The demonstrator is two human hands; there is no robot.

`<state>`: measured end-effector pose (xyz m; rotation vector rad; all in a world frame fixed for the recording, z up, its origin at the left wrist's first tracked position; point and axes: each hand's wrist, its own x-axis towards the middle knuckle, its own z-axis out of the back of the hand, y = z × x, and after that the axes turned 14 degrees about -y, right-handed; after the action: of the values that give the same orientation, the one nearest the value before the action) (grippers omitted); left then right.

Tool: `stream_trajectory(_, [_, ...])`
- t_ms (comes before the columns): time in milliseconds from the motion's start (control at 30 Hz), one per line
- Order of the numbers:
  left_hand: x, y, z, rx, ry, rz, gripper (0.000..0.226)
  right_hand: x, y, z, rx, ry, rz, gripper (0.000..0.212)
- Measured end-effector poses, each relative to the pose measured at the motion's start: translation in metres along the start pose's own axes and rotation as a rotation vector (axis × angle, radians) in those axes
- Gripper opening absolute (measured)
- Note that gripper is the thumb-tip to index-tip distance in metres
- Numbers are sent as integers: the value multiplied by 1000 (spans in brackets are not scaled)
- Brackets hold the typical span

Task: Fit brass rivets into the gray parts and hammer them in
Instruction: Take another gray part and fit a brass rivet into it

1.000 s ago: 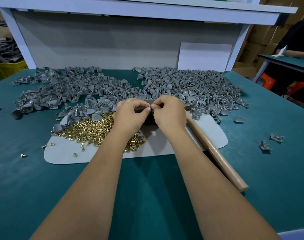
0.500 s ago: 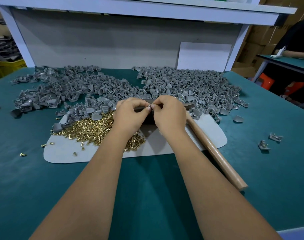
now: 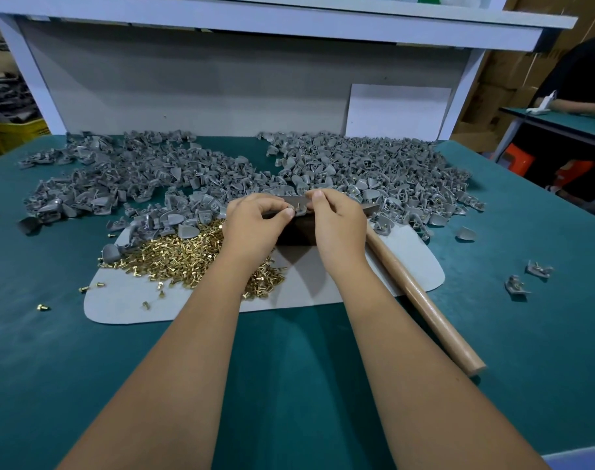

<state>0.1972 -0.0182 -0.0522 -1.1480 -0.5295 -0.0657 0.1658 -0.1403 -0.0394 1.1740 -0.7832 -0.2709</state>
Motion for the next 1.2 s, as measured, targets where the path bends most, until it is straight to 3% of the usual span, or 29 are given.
stream_trajectory(300, [-1,-3,1,-31,20,35,14,5,-5,-4,-3,51,23,14])
stream_trajectory(867, [-1,1,1,-23,23,-19,7,3,3,-7,-264,26,242,17])
stream_trajectory(1200, [-2,1,0,-11,22,-29,7,7,4,-8,-231,43,99,18])
